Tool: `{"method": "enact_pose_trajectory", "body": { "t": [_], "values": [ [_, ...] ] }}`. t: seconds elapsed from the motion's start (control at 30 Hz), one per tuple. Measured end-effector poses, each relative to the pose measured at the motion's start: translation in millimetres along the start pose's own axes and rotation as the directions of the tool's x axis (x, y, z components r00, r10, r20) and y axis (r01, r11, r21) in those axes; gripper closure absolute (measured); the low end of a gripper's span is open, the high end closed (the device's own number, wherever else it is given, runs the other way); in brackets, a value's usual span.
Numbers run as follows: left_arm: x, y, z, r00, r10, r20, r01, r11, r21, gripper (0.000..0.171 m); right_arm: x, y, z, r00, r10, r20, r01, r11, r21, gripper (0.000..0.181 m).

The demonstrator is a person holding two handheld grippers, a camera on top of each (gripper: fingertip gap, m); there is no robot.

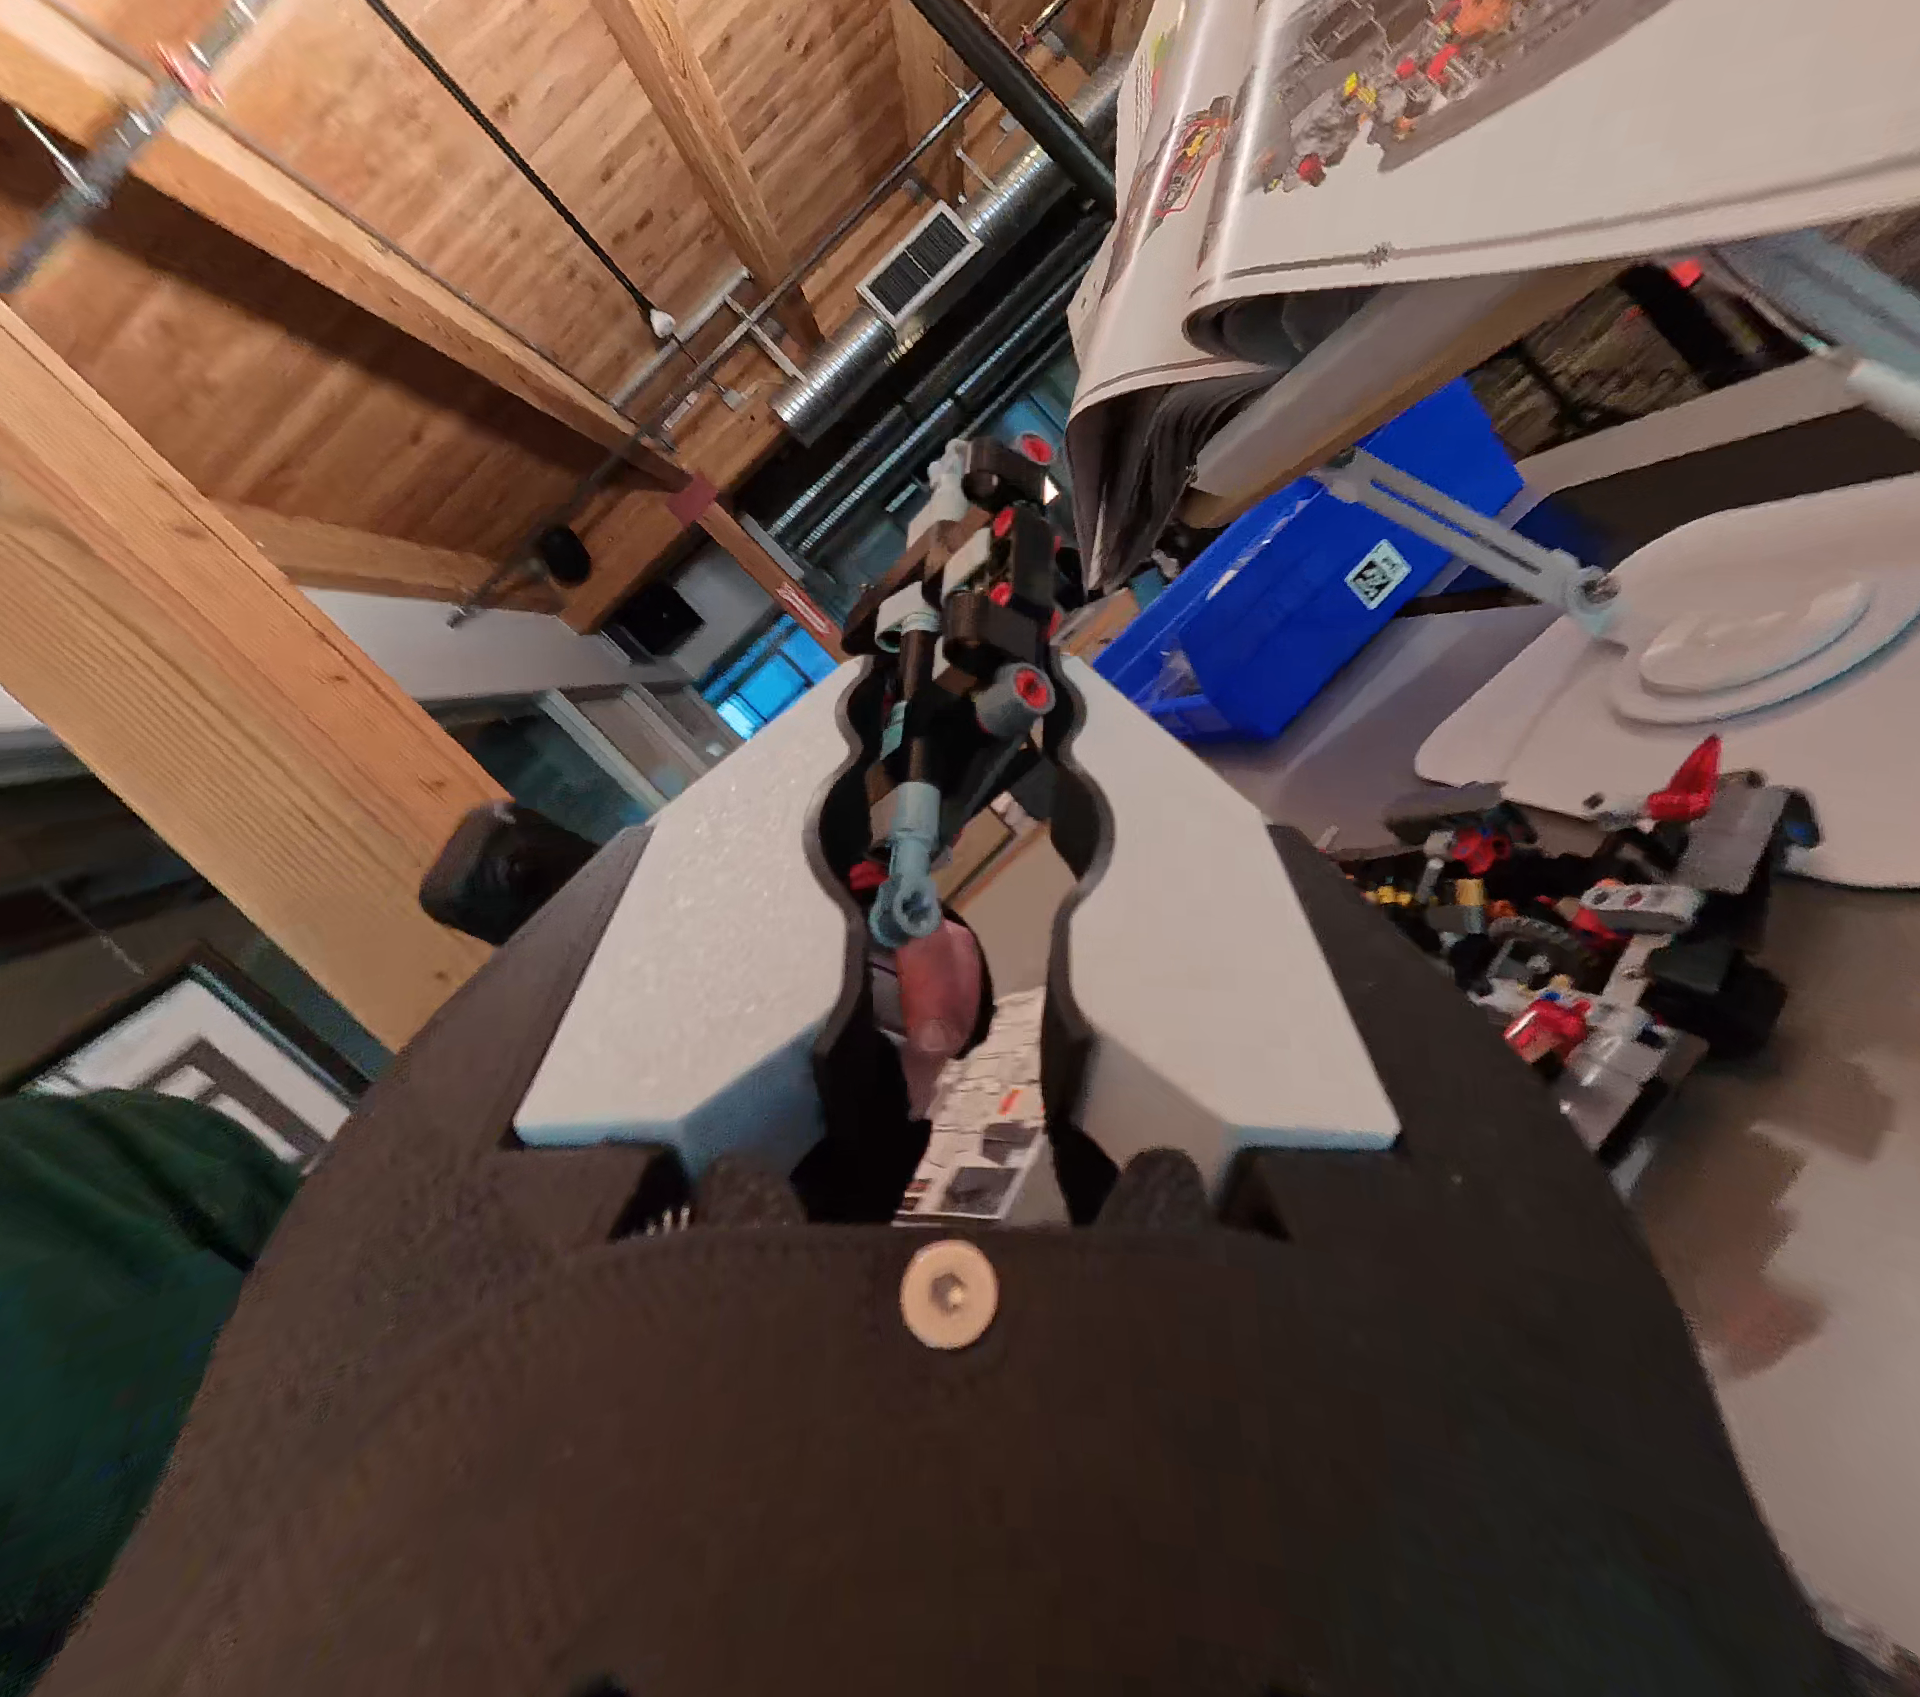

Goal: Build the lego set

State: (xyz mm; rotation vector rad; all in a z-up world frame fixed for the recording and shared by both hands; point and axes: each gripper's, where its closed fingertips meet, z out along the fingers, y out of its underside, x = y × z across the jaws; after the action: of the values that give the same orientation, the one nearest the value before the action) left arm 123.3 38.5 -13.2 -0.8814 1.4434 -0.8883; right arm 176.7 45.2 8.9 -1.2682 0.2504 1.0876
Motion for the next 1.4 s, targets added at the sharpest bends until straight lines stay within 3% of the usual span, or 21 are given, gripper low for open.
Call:
{"method": "enact_pose_trajectory", "body": {
  "t": [0.17, 0.37, 0.53, 0.67, 0.77, 0.97, 1.07, 1.2, 1.33, 1.4],
  "values": [
    [-2, 3, -3, 0.994, -0.090, -0.064, 0.090, 0.996, -0.002, 0.109, 3, 5, 1, 0.985, -0.161, -0.065, 0.155, 0.984, -0.083, 0.144],
    [-4, 5, -7, 0.979, -0.167, -0.119, 0.168, 0.986, -0.001, 0.109, 8, 5, -1, 0.974, -0.208, -0.085, 0.199, 0.975, -0.102, 0.129],
    [-9, 4, -11, 0.958, -0.250, -0.141, 0.253, 0.967, 0.008, 0.109, -2, -1, -5, 0.934, -0.348, -0.078, 0.338, 0.934, -0.117, 0.117],
    [-17, 6, -14, 0.928, -0.337, -0.156, 0.342, 0.940, 0.006, 0.109, -4, 2, -5, 0.729, -0.671, -0.136, 0.626, 0.734, -0.263, 0.105],
    [-19, 14, -13, 0.905, -0.393, -0.166, 0.392, 0.919, -0.037, 0.109, -3, 1, -7, 0.462, -0.870, -0.171, 0.778, 0.490, -0.392, 0.097],
    [-19, 17, -15, 0.839, -0.501, -0.212, 0.496, 0.865, -0.081, 0.109, -14, 24, -3, 0.052, -0.998, 0.018, 0.842, 0.034, -0.539, 0.096],
    [-19, 23, -15, 0.819, -0.532, -0.216, 0.520, 0.847, -0.111, 0.109, -7, 39, 0, -0.043, -0.994, 0.102, 0.806, -0.095, -0.585, 0.095],
    [-8, 17, -15, 0.738, -0.605, -0.299, 0.593, 0.793, -0.141, 0.109, 11, 63, 7, -0.166, -0.965, 0.205, 0.723, -0.260, -0.640, 0.106],
    [9, 19, -10, 0.700, -0.630, -0.337, 0.597, 0.775, -0.208, 0.108, 19, 60, 8, -0.268, -0.948, 0.174, 0.664, -0.312, -0.680, 0.144],
    [8, 19, -8, 0.718, -0.618, -0.321, 0.590, 0.785, -0.192, 0.108, 23, 61, 7, -0.255, -0.951, 0.175, 0.662, -0.304, -0.686, 0.149]
  ]
}}
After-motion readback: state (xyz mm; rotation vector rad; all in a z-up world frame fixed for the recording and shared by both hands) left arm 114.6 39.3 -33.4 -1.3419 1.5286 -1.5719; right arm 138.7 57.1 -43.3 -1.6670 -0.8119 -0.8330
